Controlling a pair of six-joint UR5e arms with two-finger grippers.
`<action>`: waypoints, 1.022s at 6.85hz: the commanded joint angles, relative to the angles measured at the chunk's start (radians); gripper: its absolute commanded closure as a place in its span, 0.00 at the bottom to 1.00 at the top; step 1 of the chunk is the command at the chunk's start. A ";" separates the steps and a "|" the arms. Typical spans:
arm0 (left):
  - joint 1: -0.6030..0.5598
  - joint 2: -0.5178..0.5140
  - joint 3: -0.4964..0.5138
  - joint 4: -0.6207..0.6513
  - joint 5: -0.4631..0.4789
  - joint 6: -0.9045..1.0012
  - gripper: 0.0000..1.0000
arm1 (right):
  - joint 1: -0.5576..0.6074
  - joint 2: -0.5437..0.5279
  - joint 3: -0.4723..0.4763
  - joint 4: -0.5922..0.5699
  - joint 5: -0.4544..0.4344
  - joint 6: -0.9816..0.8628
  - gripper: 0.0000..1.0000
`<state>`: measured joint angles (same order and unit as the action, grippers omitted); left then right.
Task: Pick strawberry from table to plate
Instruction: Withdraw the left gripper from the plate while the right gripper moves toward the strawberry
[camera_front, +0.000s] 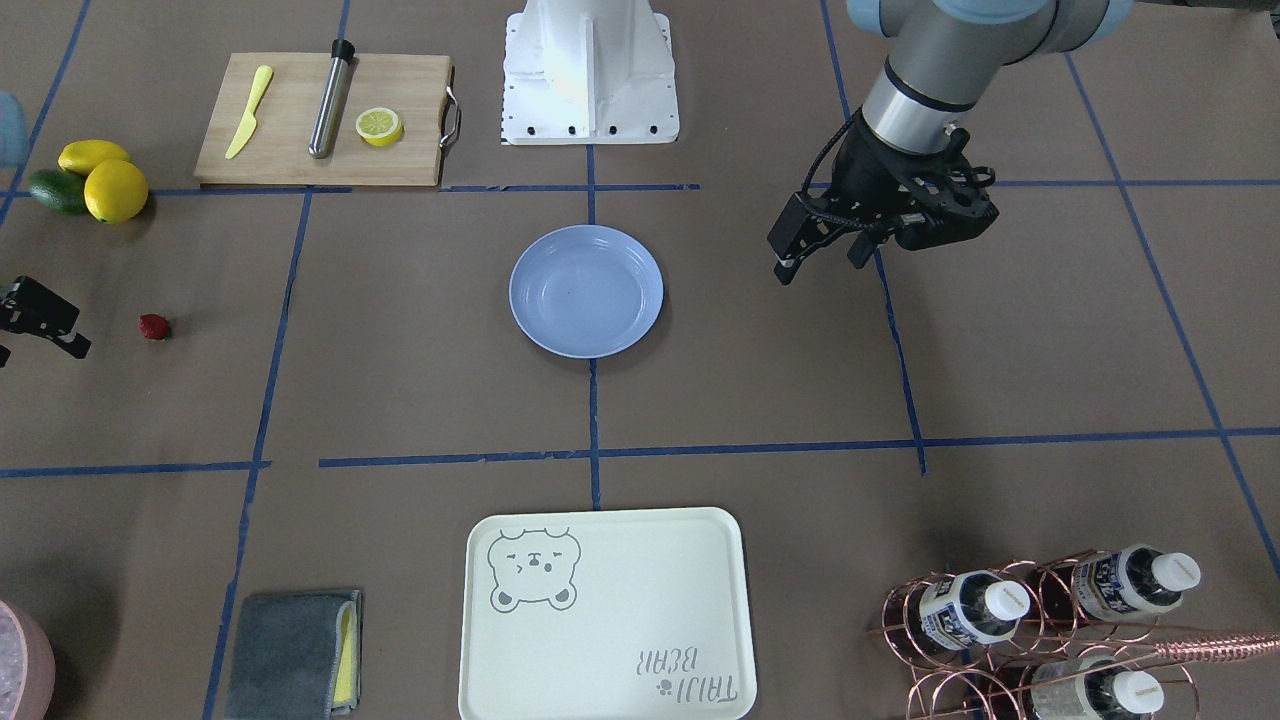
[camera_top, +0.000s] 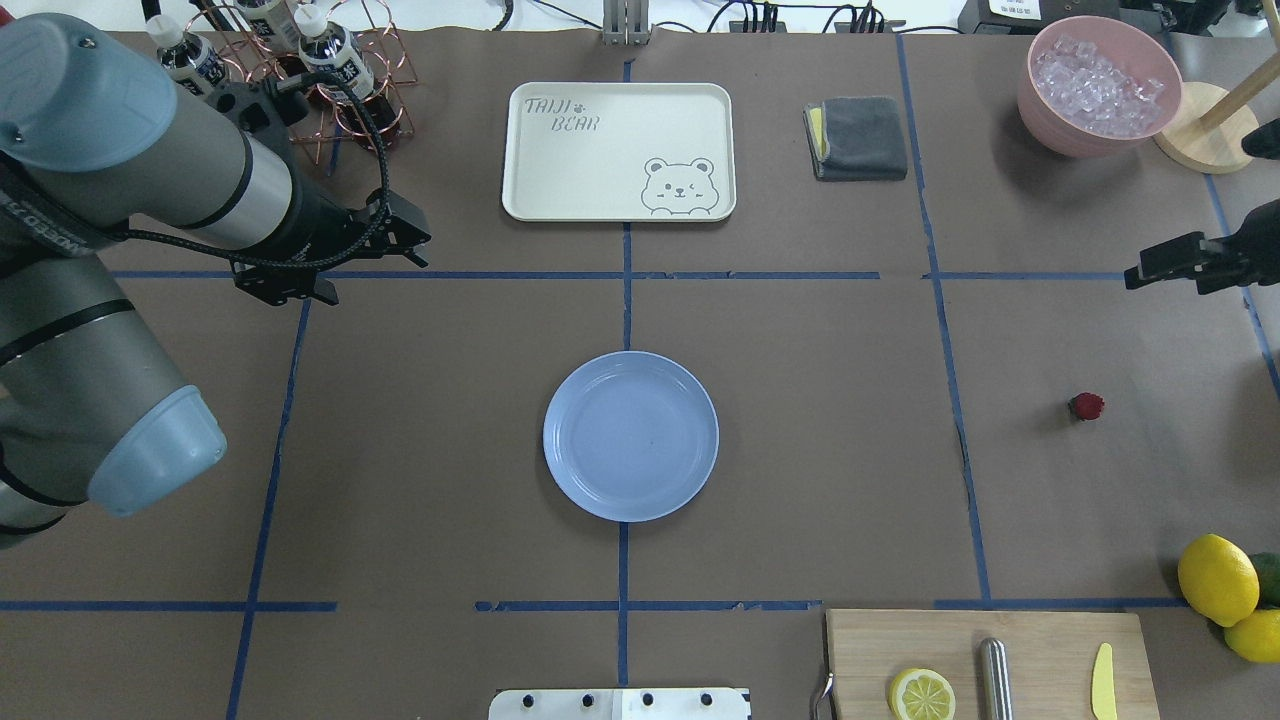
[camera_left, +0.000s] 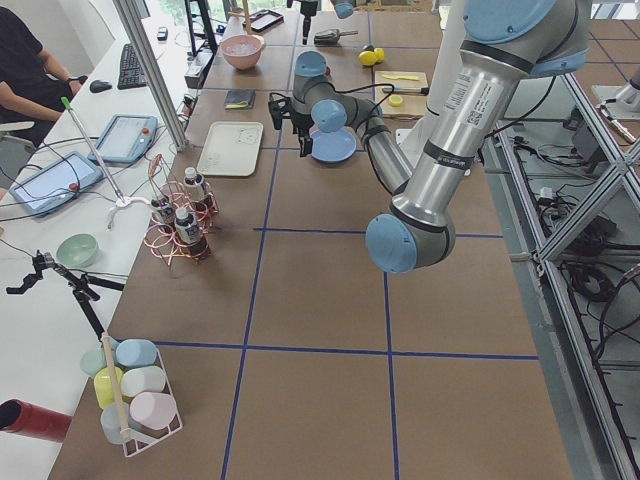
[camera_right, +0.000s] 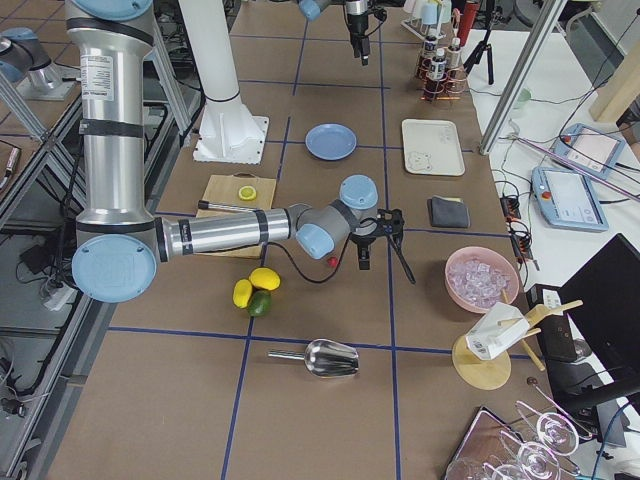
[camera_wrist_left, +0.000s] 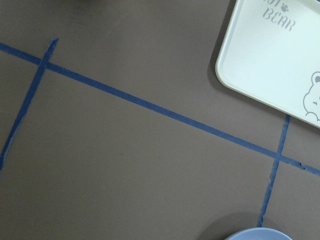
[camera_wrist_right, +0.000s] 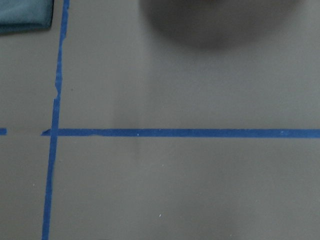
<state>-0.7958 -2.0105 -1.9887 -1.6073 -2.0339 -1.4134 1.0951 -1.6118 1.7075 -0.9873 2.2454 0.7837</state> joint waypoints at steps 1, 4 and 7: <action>-0.003 0.006 -0.002 0.001 0.000 0.007 0.00 | -0.116 -0.042 0.011 0.007 -0.105 0.029 0.00; -0.002 0.009 0.008 0.000 0.000 0.010 0.00 | -0.227 -0.045 0.011 0.004 -0.200 0.058 0.02; -0.002 0.015 0.013 -0.002 0.000 0.008 0.00 | -0.259 -0.048 0.010 -0.001 -0.227 0.058 0.11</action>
<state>-0.7978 -1.9994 -1.9767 -1.6089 -2.0341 -1.4050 0.8412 -1.6577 1.7164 -0.9864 2.0178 0.8417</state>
